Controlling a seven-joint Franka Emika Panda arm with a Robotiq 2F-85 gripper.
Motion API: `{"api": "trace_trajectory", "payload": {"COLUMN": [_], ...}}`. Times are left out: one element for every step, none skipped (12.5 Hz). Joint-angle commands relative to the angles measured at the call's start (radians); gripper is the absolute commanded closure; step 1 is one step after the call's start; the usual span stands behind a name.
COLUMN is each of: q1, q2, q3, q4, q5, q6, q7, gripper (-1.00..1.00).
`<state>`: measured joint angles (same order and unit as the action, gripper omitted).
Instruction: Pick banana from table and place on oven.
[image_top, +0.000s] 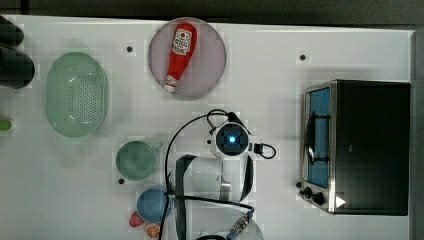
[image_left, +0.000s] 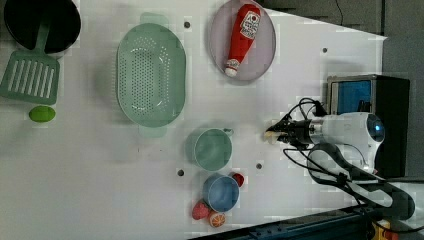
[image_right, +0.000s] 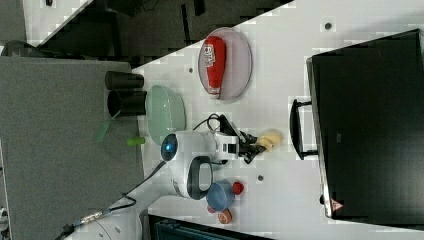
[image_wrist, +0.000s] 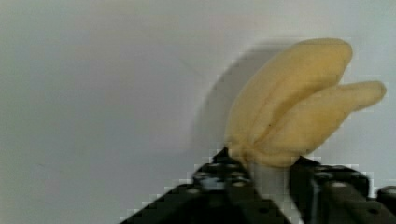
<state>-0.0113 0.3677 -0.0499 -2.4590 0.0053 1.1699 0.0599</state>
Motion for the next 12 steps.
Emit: {"api": "trace_trajectory", "payload": {"q1": [0.001,0.001,0.001,0.001,0.001,0.002,0.002,0.002,0.002,0.002,0.002,0.002], "q2": [-0.042,-0.057,-0.083,-0.121,-0.171,-0.232,-0.303,-0.376,-0.445,-0.505,-0.555,-0.594], "q3": [0.006,0.008,0.01,0.015,0.017,0.018,0.02,0.024,0.027,0.027,0.028,0.029], "q4": [0.004,0.004,0.006,0.007,0.007,0.009,0.019,0.038,0.064,0.095,0.131,0.172], "q5": [0.002,0.002,0.002,0.002,0.002,0.002,0.002,0.002,0.002,0.002,0.002,0.002], "q6": [0.016,0.012,0.012,0.01,-0.006,-0.046,-0.106,-0.186,-0.288,-0.409,-0.527,-0.633], "q7": [0.033,0.033,0.033,0.033,0.033,0.033,0.033,0.033,0.033,0.033,0.033,0.033], "gripper": [0.64,0.64,0.64,0.64,0.64,0.64,0.64,0.64,0.64,0.64,0.64,0.64]}}
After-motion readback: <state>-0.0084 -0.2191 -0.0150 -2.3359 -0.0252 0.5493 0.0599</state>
